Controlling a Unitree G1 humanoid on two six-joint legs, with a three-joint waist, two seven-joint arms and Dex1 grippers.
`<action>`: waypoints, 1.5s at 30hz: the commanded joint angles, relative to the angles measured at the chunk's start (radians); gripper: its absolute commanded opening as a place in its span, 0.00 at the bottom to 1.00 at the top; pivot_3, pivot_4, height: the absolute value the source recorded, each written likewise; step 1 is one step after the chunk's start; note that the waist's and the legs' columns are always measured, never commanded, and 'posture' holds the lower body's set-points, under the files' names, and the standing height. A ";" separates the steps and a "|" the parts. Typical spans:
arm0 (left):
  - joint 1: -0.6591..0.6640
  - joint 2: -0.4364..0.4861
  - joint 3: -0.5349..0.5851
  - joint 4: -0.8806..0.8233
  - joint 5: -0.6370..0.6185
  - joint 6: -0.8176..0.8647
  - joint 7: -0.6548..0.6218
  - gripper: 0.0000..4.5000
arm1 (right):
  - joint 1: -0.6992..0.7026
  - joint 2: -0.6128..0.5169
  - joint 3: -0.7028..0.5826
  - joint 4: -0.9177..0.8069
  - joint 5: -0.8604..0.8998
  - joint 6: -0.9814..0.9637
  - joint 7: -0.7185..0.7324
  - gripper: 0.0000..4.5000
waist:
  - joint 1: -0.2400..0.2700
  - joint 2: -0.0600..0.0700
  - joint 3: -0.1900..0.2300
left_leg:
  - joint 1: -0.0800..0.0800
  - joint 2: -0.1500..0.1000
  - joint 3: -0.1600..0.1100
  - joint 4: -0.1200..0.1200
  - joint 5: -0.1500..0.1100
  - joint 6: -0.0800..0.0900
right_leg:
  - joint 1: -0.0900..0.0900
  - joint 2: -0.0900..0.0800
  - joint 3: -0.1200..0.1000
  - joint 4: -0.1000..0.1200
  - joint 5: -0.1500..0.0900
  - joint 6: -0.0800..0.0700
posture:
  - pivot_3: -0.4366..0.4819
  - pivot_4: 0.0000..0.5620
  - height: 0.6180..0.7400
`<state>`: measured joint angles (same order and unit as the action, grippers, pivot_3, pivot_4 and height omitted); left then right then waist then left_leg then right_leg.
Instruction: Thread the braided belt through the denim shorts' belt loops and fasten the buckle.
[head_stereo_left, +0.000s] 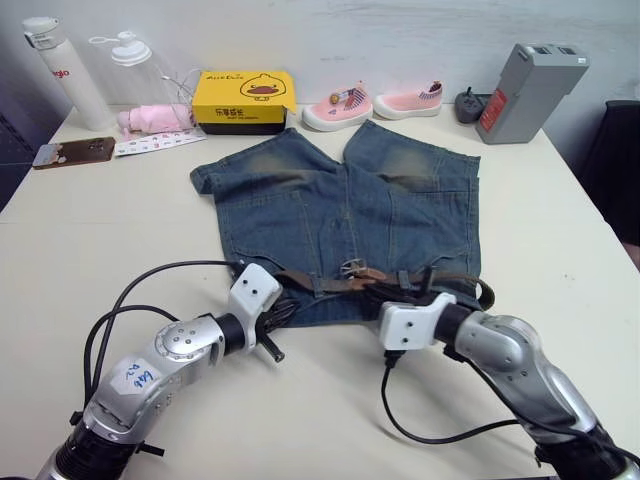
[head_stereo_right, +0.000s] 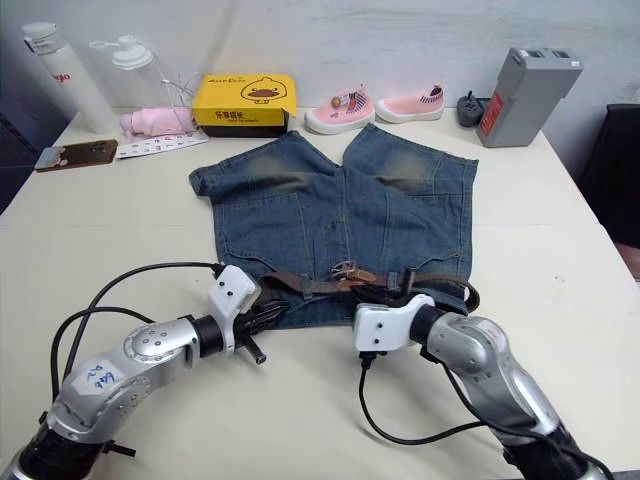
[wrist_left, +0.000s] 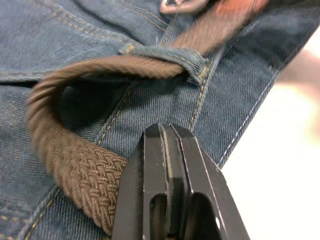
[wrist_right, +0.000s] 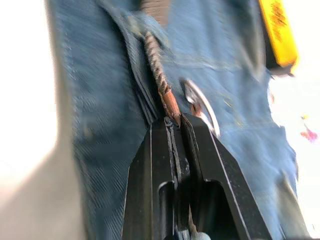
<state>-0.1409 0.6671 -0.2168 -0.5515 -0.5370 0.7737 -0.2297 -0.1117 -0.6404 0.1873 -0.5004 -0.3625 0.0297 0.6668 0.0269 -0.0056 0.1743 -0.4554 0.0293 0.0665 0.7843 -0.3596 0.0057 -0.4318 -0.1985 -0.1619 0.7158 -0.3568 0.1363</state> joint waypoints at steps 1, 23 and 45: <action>0.042 0.003 -0.063 0.061 0.071 0.008 -0.056 0.01 | 0.057 -0.014 -0.129 -0.141 0.071 0.030 0.002 0.00 | 0.000 0.000 0.000 | 0.000 0.000 0.000 0.000 0.000 0.000 | 0.000 0.000 0.000 0.000 0.000 0.000 | 0.48 0.27 0.32; -0.022 0.037 0.140 -0.009 0.014 -0.065 -0.349 0.70 | -0.148 -0.004 -0.078 0.016 0.017 -0.052 -0.043 0.00 | -0.009 0.002 0.001 | 0.000 0.001 0.000 0.001 0.001 0.001 | -0.002 0.000 0.000 0.003 0.000 0.000 | 0.48 0.27 0.32; -0.273 -0.092 0.025 0.188 0.190 -0.248 -0.271 0.70 | -0.171 0.020 -0.023 0.008 -0.001 -0.070 -0.033 0.00 | -0.008 0.001 0.002 | -0.006 -0.001 0.002 0.001 0.002 0.000 | -0.009 0.001 0.002 0.011 -0.001 -0.001 | 0.48 0.27 0.32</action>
<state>-0.4188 0.5851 -0.1722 -0.3540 -0.3934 0.5810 -0.4856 -0.2771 -0.6224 0.1684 -0.4437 -0.3755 -0.0230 0.6343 0.0188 -0.0049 0.1760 -0.4614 0.0281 0.0690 0.7856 -0.3577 0.0061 -0.4408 -0.1980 -0.1602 0.7267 -0.3574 0.1351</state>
